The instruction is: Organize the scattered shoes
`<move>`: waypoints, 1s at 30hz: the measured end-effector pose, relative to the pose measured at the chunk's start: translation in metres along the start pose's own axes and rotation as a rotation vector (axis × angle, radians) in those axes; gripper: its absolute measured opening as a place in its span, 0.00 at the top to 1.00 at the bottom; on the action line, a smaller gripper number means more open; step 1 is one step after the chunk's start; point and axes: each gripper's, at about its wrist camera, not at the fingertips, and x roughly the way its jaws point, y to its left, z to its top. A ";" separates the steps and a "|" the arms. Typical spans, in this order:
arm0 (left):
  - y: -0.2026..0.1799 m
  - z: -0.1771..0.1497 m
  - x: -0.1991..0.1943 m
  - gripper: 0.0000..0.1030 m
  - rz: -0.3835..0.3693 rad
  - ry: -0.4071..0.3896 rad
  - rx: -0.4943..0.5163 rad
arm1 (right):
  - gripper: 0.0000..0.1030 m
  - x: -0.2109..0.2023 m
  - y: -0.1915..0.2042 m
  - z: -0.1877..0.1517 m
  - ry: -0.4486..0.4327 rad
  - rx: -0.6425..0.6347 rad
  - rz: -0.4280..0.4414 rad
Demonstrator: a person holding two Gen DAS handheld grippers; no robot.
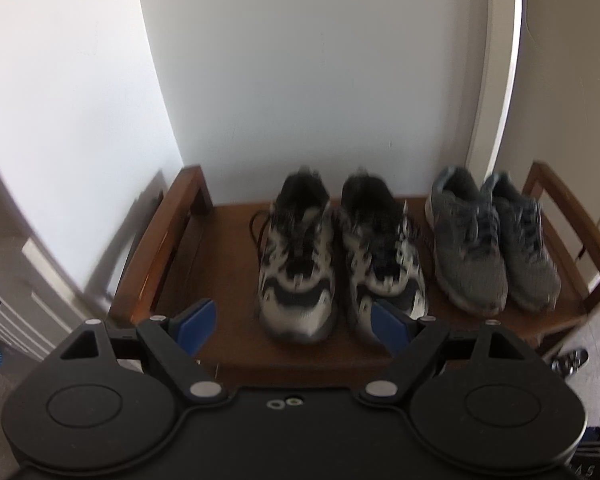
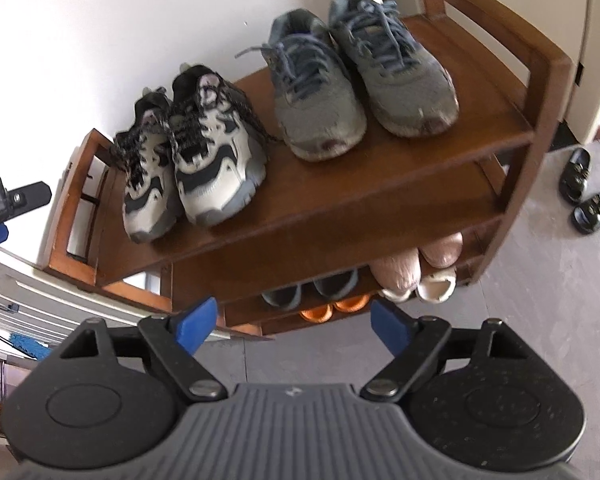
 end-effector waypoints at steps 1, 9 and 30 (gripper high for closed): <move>0.004 -0.005 -0.003 0.18 0.002 0.007 -0.001 | 0.14 0.001 0.001 -0.004 0.003 0.002 -0.003; 0.061 -0.055 -0.048 0.18 0.041 0.037 -0.057 | 0.10 -0.010 0.040 -0.064 0.053 -0.028 0.023; -0.003 -0.089 -0.094 0.18 0.040 0.044 -0.085 | 0.01 -0.080 0.023 -0.069 -0.088 -0.194 0.016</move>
